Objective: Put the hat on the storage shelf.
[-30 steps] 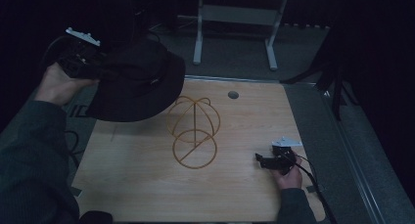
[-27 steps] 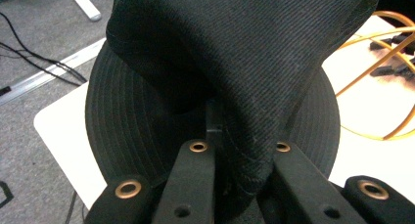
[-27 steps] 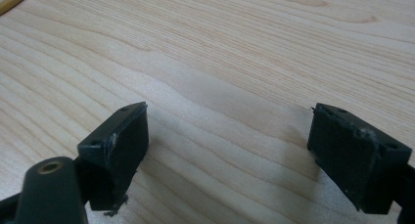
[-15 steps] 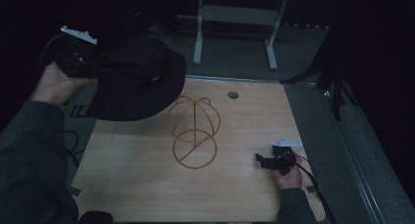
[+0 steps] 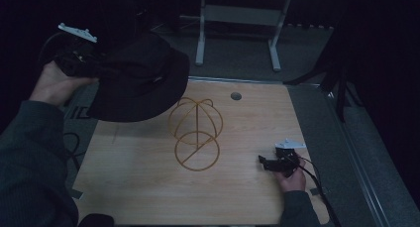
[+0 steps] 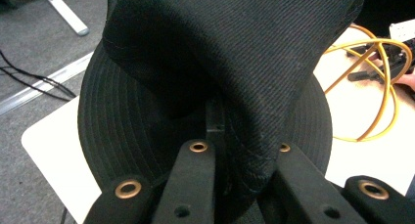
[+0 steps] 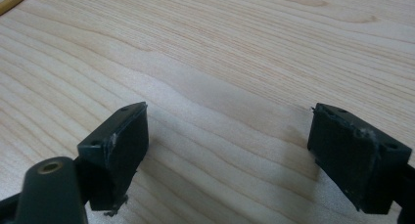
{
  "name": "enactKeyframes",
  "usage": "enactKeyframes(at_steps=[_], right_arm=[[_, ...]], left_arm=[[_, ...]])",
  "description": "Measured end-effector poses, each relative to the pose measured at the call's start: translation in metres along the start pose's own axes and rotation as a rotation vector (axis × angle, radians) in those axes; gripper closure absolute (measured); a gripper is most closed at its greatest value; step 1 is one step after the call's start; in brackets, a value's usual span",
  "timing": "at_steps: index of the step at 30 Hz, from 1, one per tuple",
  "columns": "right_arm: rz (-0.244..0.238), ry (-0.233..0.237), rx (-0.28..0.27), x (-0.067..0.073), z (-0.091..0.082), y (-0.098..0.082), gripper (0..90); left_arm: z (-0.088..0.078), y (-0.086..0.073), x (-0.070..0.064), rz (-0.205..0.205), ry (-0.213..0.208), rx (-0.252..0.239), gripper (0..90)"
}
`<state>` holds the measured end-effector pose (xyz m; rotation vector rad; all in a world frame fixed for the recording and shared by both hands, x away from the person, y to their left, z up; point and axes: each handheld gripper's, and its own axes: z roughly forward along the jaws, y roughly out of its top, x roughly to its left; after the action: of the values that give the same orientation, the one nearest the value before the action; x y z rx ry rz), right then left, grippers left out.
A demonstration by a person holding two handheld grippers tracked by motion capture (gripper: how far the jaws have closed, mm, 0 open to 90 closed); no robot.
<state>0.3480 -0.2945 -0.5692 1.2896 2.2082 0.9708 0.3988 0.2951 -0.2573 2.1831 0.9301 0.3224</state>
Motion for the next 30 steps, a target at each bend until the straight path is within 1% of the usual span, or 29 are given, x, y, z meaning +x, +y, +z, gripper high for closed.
enactKeyframes(at_steps=[3, 19, 25, 30], right_arm=[[0.0, 0.0, 0.0, 0.0, 0.0, 0.0, 15.3], [0.0, 0.0, 0.001, 0.0, -0.0001, 0.0, 15.3], [-0.001, -0.001, 0.001, -0.0001, -0.0001, 0.0, 15.3], [-0.001, 0.0, 0.001, -0.0001, -0.0001, 0.0, 15.3]], left_arm=[[-0.0009, -0.0003, -0.0006, 0.003, -0.009, -0.012, 87.9], [-0.0055, 0.0037, -0.0051, 0.025, -0.024, -0.021, 87.8], [-0.0063, 0.0046, -0.0067, 0.026, -0.048, -0.039, 87.9], [-0.0063, 0.0057, -0.0081, 0.032, -0.056, -0.04, 87.9]])
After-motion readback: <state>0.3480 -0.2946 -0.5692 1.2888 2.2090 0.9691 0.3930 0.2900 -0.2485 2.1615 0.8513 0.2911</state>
